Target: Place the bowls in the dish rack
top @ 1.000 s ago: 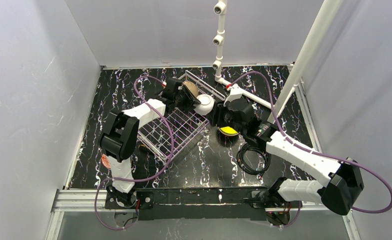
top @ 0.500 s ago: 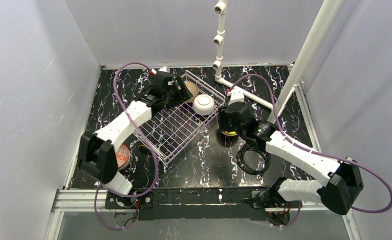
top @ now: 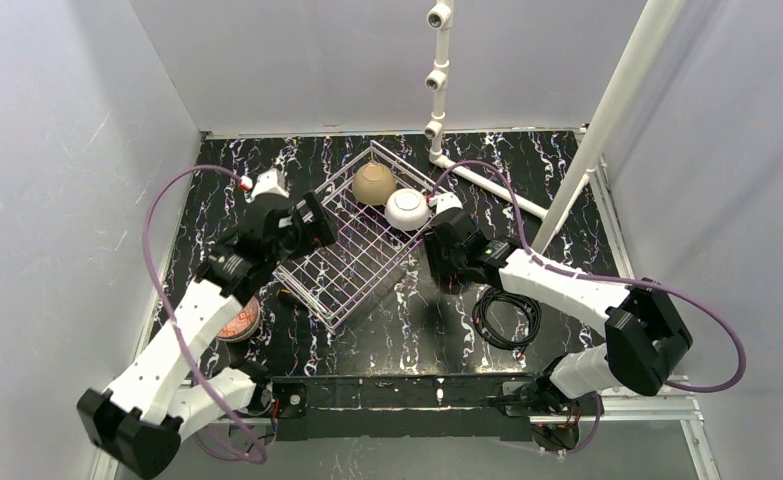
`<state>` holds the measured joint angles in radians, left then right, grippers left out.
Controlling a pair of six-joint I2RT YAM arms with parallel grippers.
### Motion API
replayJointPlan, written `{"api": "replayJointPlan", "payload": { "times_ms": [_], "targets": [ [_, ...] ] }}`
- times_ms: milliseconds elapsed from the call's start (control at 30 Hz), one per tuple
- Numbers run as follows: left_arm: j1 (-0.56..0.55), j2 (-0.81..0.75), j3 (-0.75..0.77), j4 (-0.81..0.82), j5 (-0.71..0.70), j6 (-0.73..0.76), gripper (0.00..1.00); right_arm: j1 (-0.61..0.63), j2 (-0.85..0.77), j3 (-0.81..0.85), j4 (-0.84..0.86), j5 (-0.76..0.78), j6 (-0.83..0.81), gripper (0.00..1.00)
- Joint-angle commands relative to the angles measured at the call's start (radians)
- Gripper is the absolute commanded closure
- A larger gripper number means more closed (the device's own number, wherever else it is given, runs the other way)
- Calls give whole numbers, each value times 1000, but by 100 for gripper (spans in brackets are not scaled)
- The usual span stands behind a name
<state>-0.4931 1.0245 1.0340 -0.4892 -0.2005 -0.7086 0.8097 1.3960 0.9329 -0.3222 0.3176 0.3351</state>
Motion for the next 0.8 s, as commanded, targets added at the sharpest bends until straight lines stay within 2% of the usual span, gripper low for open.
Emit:
{"api": "replayJointPlan", "payload": {
  "times_ms": [0,233,767],
  "targets": [
    [3,-138,-71,-116,-69,87,2,-11,9,15,89,38,-36,46],
    [4,-269,-147,-110,-75,137,2,-15,80,29,110,58,-67,50],
    [4,-202,-196,-85,-64,130,2,-15,124,51,81,58,-127,84]
  ]
}}
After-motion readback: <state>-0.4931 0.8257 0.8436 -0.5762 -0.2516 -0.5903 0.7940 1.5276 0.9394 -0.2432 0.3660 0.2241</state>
